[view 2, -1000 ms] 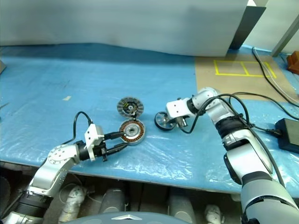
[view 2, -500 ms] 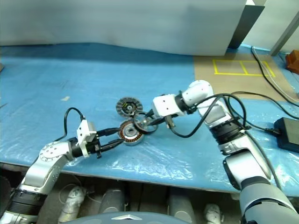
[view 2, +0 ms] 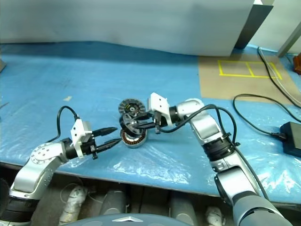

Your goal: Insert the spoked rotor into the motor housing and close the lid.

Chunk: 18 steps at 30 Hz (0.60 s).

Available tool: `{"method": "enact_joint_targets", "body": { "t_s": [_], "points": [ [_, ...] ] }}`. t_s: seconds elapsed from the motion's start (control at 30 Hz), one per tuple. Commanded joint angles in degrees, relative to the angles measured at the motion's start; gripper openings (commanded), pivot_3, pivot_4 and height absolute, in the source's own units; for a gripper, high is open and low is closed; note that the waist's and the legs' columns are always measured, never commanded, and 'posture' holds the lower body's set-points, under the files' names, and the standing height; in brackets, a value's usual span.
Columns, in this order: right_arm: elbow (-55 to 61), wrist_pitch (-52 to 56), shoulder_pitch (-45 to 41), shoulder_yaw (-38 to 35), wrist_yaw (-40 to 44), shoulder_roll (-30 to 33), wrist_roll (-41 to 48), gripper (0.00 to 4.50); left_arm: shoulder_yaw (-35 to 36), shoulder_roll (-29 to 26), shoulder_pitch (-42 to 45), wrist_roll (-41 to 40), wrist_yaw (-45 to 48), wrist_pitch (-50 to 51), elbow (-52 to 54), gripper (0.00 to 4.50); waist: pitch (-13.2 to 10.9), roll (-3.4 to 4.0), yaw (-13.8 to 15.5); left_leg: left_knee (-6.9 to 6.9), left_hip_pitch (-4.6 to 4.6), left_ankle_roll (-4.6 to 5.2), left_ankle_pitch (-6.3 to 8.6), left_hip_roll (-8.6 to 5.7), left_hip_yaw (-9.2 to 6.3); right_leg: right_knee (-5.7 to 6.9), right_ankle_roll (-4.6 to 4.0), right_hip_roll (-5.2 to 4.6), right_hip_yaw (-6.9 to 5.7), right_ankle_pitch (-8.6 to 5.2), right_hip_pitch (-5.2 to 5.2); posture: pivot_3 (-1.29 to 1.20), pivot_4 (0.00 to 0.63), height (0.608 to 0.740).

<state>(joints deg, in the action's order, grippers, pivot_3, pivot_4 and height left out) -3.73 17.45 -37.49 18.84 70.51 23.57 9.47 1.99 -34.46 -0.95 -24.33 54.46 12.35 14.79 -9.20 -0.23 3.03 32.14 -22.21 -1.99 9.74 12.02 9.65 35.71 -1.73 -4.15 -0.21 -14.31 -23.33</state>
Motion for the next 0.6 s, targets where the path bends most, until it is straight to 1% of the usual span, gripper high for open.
{"method": "enact_joint_targets", "body": {
  "t_s": [0.03, 0.3, 0.47, 0.6],
  "points": [
    [1.2, -3.0, -0.5, 0.2, -0.9, 0.3, -0.9, 0.76, 0.7, -0.5, 1.0, -0.8, 0.2, 0.1, 1.2, 2.34, 0.0, 0.0, -0.4, 0.0, 0.03, 0.0, 0.0, -0.01, 0.0, 0.01, 0.0, 0.0, 0.03, 0.0, 0.01, 0.0, 0.15, 0.74],
    [1.1, -1.9, -0.9, 0.1, -1.3, 0.1, -0.2, 0.76, -0.3, 0.3, 1.9, -0.4, 0.4, 0.0, 0.2, 2.34, 0.0, 0.0, -0.4, 0.01, 0.09, 0.01, 0.0, -0.05, 0.0, 0.02, 0.01, -0.01, 0.09, 0.0, 0.03, 0.0, 0.15, 0.74],
    [-0.9, -5.0, 0.2, 2.7, -1.6, 0.5, -3.4, 0.76, -1.0, 0.8, 1.9, 0.0, -0.1, 0.4, 0.8, 2.34, 0.0, -0.01, -0.4, 0.02, 0.09, 0.01, 0.0, -0.05, 0.0, 0.03, 0.01, -0.01, 0.09, 0.0, 0.04, 0.0, 0.15, 0.74],
    [-3.0, -6.0, 0.6, 3.6, -1.4, 0.4, -4.0, 0.76, -1.3, 1.1, 2.0, -0.1, -0.6, 0.9, 1.5, 2.34, 0.0, -0.01, -0.4, 0.04, 0.09, 0.02, 0.01, -0.05, 0.0, 0.04, 0.01, -0.01, 0.09, 0.0, 0.04, 0.0, 0.15, 0.74]
  ]
}}
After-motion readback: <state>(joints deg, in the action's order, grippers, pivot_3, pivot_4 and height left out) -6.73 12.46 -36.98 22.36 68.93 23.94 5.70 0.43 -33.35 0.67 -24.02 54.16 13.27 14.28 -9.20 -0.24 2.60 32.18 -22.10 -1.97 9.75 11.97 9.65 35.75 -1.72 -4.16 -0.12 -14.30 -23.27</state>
